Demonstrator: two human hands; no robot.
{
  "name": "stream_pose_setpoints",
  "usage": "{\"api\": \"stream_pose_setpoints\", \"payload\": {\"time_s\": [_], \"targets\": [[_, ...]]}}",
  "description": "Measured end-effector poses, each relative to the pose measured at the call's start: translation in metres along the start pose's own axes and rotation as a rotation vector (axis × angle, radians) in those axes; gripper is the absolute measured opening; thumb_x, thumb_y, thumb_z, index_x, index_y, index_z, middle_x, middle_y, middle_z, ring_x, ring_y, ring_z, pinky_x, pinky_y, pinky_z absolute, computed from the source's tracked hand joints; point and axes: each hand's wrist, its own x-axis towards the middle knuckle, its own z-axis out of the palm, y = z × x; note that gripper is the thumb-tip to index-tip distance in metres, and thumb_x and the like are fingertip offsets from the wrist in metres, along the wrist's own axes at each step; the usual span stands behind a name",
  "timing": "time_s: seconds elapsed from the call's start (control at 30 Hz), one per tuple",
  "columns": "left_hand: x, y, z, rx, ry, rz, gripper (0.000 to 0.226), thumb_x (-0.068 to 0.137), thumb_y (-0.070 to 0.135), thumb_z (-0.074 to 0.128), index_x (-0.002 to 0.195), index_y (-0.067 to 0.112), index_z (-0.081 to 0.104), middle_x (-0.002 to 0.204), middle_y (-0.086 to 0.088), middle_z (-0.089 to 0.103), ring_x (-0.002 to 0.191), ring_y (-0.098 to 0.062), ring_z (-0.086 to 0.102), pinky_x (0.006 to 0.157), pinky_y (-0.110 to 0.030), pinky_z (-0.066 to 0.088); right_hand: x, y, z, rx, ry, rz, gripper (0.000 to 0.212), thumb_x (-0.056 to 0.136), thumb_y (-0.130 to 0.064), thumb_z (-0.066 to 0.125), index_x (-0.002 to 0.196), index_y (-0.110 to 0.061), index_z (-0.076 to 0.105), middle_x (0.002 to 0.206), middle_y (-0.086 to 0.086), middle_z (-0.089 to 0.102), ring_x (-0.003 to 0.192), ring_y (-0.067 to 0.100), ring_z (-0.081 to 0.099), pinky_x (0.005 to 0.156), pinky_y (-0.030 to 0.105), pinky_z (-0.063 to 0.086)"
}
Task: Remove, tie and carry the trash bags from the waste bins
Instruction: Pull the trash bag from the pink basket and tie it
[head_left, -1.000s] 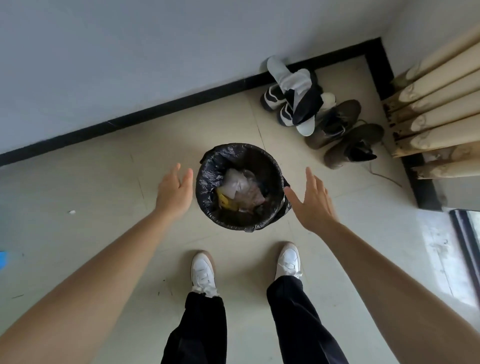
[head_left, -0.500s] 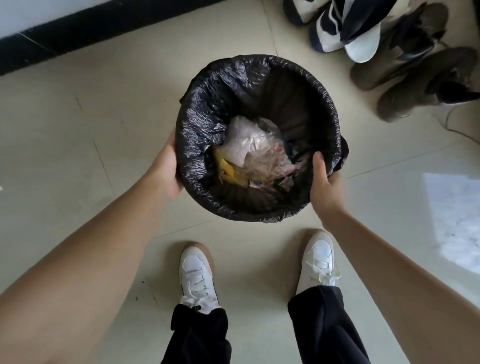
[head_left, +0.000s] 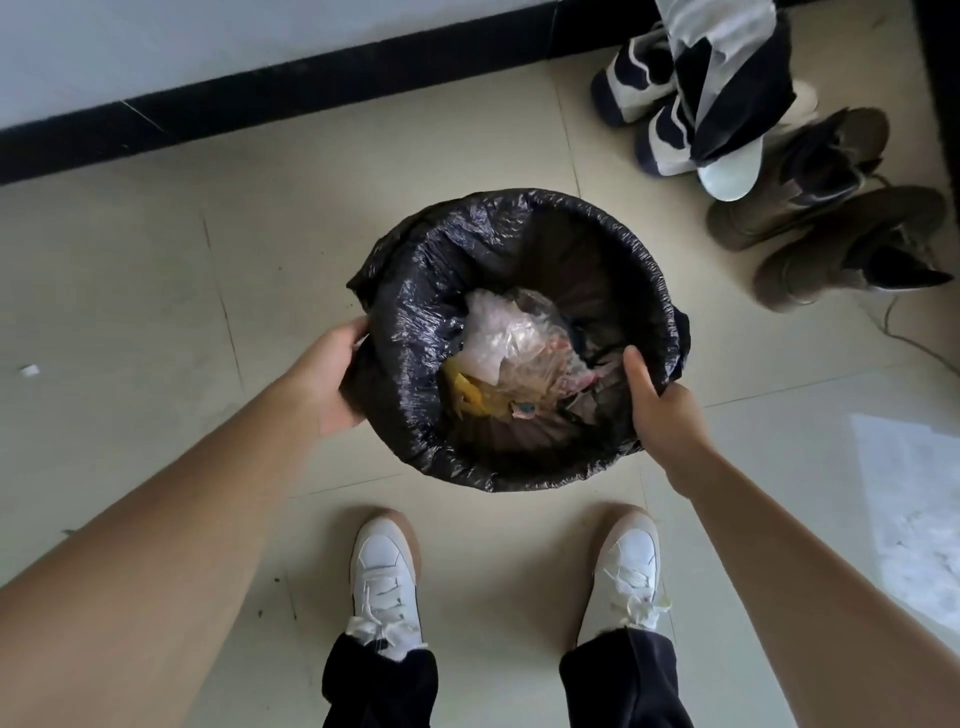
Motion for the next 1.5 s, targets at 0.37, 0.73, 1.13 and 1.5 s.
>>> {"api": "stream_pose_setpoints", "payload": {"time_s": [0.37,0.73,1.13,1.5], "targets": [[-0.036,-0.007,0.023,0.456,0.573,0.956,0.015,0.081,0.025,0.053,0.078,0.012,0.058,0.066,0.004,0.054,0.072,-0.020,0.052,0.065,-0.030,0.038,-0.003,-0.023,0.012,-0.150,0.111,-0.227,0.056,0.097,-0.060,0.042,0.115,-0.007,0.049,0.096,0.006,0.054,0.091,0.029,0.053,0.076,0.037,0.043],[-0.128,0.004,0.101,0.311,0.237,0.739,0.016,0.087,0.000,0.061,0.083,0.016,0.056,0.070,0.005,0.060,0.042,-0.011,0.058,0.045,-0.026,0.049,-0.051,-0.055,-0.048,-0.175,0.305,-0.424,0.026,0.099,-0.037,0.042,0.086,-0.014,0.044,0.100,0.007,0.054,0.083,0.028,0.051,0.067,0.037,0.037],[-0.279,0.068,0.081,0.244,0.475,0.777,0.011,0.074,0.015,0.060,0.067,0.010,0.052,0.065,0.001,0.049,0.060,-0.018,0.046,0.061,-0.035,0.047,-0.187,-0.172,-0.177,0.009,0.251,-0.672,0.027,0.095,-0.020,0.045,0.115,-0.014,0.061,0.093,-0.001,0.066,0.090,0.022,0.062,0.079,0.039,0.052],[-0.439,0.086,0.029,0.608,0.749,0.812,0.037,0.084,0.009,0.063,0.120,0.011,0.058,0.101,-0.001,0.057,0.092,-0.019,0.053,0.077,-0.026,0.040,-0.312,-0.227,-0.232,-0.255,0.137,-0.780,0.028,0.094,-0.035,0.051,0.115,-0.020,0.064,0.097,0.005,0.069,0.093,0.028,0.064,0.080,0.038,0.053]]}}
